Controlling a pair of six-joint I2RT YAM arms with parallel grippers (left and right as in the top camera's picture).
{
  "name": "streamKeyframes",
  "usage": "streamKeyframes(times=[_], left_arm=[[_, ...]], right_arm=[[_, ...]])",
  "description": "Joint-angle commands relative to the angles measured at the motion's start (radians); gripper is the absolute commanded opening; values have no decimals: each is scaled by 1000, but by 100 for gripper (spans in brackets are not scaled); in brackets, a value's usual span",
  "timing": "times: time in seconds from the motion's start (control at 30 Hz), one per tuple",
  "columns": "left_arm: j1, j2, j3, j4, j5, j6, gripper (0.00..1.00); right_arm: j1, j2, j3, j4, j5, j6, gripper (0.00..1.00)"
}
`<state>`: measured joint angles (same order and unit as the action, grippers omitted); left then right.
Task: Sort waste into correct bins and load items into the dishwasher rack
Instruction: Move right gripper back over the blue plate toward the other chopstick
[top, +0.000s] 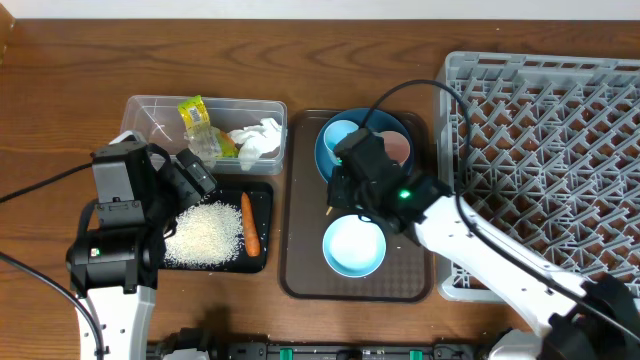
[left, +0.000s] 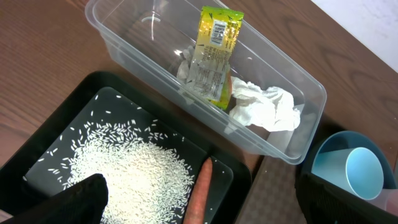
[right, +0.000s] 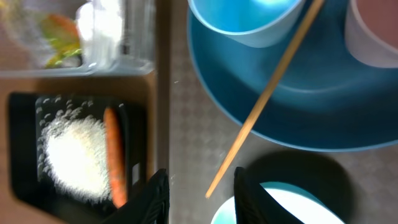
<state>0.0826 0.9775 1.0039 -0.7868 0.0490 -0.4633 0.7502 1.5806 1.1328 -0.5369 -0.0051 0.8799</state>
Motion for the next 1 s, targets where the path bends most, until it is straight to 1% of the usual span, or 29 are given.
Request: streamKeyframes(times=[0.0, 0.13, 0.33, 0.57, 0.7, 0.97], left_arm=[[4, 2, 23, -2, -8, 14, 99], [4, 2, 23, -2, -8, 14, 99], [4, 2, 23, -2, -8, 14, 99], [4, 2, 23, -2, -8, 14, 99], [4, 2, 23, -2, -8, 14, 99], [4, 2, 23, -2, -8, 14, 99]], right_arm=[[18, 42, -4, 4, 66, 79, 35], [18, 102, -4, 8, 65, 119, 36], [18, 154, -4, 31, 34, 122, 36], [18, 156, -4, 29, 23, 124, 35], [27, 156, -4, 21, 14, 160, 35], [50, 156, -4, 24, 16, 171, 35]])
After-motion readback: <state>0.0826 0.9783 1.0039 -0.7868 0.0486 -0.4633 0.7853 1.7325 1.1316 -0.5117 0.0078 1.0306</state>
